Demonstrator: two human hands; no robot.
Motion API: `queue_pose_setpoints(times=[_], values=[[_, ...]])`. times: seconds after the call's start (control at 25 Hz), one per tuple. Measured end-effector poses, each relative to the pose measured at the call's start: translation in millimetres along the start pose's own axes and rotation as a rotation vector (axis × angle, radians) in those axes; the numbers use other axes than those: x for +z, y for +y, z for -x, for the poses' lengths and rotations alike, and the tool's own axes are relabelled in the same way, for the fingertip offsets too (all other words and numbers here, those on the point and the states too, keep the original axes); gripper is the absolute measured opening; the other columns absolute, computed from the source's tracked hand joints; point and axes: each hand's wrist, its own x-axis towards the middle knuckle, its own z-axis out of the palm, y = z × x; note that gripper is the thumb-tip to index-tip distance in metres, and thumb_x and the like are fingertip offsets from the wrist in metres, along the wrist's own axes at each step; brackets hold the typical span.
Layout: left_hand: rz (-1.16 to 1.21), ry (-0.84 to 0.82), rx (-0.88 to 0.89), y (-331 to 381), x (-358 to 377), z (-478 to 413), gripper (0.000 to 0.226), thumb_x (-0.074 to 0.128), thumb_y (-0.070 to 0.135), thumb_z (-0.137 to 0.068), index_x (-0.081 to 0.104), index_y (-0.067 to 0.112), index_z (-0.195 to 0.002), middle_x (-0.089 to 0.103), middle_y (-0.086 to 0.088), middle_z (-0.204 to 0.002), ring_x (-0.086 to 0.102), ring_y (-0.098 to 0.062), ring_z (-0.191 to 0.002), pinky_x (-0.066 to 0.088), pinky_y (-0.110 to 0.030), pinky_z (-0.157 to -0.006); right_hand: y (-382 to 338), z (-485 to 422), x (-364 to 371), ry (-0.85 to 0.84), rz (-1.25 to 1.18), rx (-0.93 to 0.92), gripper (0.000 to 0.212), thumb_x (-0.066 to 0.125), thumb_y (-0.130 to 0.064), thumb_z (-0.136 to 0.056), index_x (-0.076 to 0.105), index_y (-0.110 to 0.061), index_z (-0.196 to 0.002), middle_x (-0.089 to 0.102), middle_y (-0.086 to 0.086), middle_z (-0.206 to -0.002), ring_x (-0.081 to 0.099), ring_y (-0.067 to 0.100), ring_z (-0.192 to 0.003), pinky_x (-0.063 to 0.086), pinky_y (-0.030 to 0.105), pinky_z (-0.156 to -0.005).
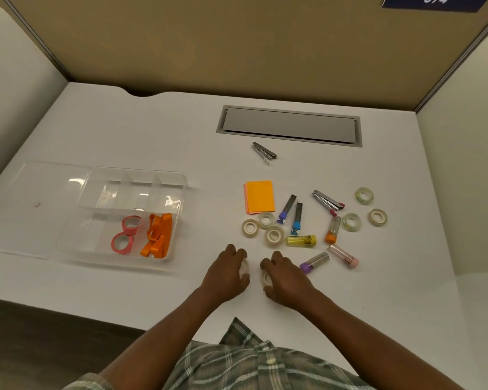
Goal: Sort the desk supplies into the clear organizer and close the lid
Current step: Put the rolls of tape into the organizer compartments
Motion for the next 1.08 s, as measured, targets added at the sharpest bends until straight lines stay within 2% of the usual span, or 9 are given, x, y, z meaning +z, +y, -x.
queue_pose_setpoints(times=[0.12, 0.28, 0.4, 0.52, 0.64, 0.76, 0.84, 0.96, 1.08], values=[[0.186, 0.055, -0.053, -6, -11, 9, 0.044, 0.066, 0.04, -0.083, 0.055, 0.017, -0.119, 0.055, -0.001, -0.11, 0.057, -0.018, -0.09, 0.045, -0.026, -0.073, -9, -9, -14, 0.027, -0.297, 0.089, 0.051, 0.071, -0.042, -0.081, 0.051, -0.026, -0.126, 0.054, 0.0, -0.121, 0.057, 0.016, -0.102, 0.049, 0.025, -0.081], [0.477, 0.069, -0.167, -23, -41, 15, 0.024, 0.056, 0.04, -0.093, 0.06, 0.026, -0.111, 0.062, 0.006, -0.101, 0.058, -0.007, -0.084, 0.042, -0.019, -0.067, -39, -28, -36, 0.04, -0.947, 0.239, 0.021, 0.053, -0.034, -0.096, 0.06, -0.025, -0.114, 0.068, 0.001, -0.106, 0.067, 0.018, -0.089, 0.059, 0.034, -0.076], [0.824, 0.032, -0.256, -50, -75, 22, 0.025, 0.04, 0.039, -0.098, 0.064, 0.031, -0.101, 0.068, 0.002, -0.089, 0.062, -0.011, -0.073, 0.047, -0.023, -0.06, -79, -45, -51, 0.009, -1.42, 0.297, 0.03, 0.043, -0.03, -0.1, 0.068, -0.018, -0.109, 0.074, 0.016, -0.102, 0.072, 0.029, -0.085, 0.06, 0.037, -0.071], [1.123, 0.087, -0.321, -89, -109, 32, 0.035, 0.038, 0.038, -0.095, 0.069, 0.022, -0.1, 0.071, -0.009, -0.088, 0.06, -0.017, -0.067, 0.046, -0.028, -0.054, -129, -67, -60, -0.003, -1.549, 0.247, 0.038, 0.038, -0.028, -0.099, 0.071, -0.014, -0.113, 0.075, 0.017, -0.104, 0.071, 0.031, -0.085, 0.059, 0.036, -0.071], [1.162, 0.184, -0.357, -142, -140, 44, 0.037, 0.04, 0.039, -0.093, 0.069, 0.018, -0.095, 0.071, -0.006, -0.08, 0.061, -0.018, -0.067, 0.048, -0.029, -0.054, -188, -93, -67, -0.035, -1.49, 0.143, 0.037, 0.04, -0.032, -0.098, 0.072, -0.021, -0.112, 0.075, 0.012, -0.105, 0.071, 0.027, -0.089, 0.059, 0.036, -0.077], [0.998, 0.28, -0.355, -203, -165, 58, 0.028, 0.043, 0.037, -0.098, 0.067, 0.023, -0.103, 0.071, -0.001, -0.088, 0.066, -0.02, -0.079, 0.051, -0.025, -0.061, -254, -123, -72, -0.065, -1.297, 0.057, 0.029, 0.048, -0.03, -0.097, 0.07, -0.026, -0.116, 0.072, 0.008, -0.11, 0.07, 0.027, -0.097, 0.06, 0.039, -0.085], [0.781, 0.378, -0.343, -238, -175, 67, 0.019, 0.053, 0.03, -0.098, 0.064, 0.027, -0.113, 0.068, 0.004, -0.104, 0.066, -0.016, -0.09, 0.051, -0.023, -0.071, -289, -143, -72, -0.02, -1.008, -0.058, 0.034, 0.053, -0.029, -0.097, 0.06, -0.025, -0.13, 0.068, 0.004, -0.119, 0.067, 0.022, -0.104, 0.057, 0.038, -0.092], [0.363, 0.498, -0.317, -283, -183, 76, 0.045, 0.07, 0.026, -0.088, 0.057, 0.014, -0.129, 0.064, -0.005, -0.119, 0.063, -0.021, -0.102, 0.05, -0.031, -0.086, -336, -175, -67, 0.151, -0.426, -0.317, 0.052, 0.067, -0.031, -0.09, 0.051, -0.021, -0.138, 0.062, 0.003, -0.129, 0.059, 0.02, -0.113, 0.051, 0.035, -0.092], [0.097, 0.482, -0.338, -310, -183, 73, 0.063, 0.077, 0.03, -0.082, 0.051, 0.011, -0.136, 0.068, -0.009, -0.117, 0.064, -0.028, -0.103, 0.047, -0.04, -0.089, -366, -204, -59, 0.225, -0.047, -0.448, 0.052, 0.072, -0.034, -0.086, 0.053, -0.019, -0.131, 0.065, 0.005, -0.124, 0.057, 0.027, -0.109, 0.048, 0.039, -0.085]])
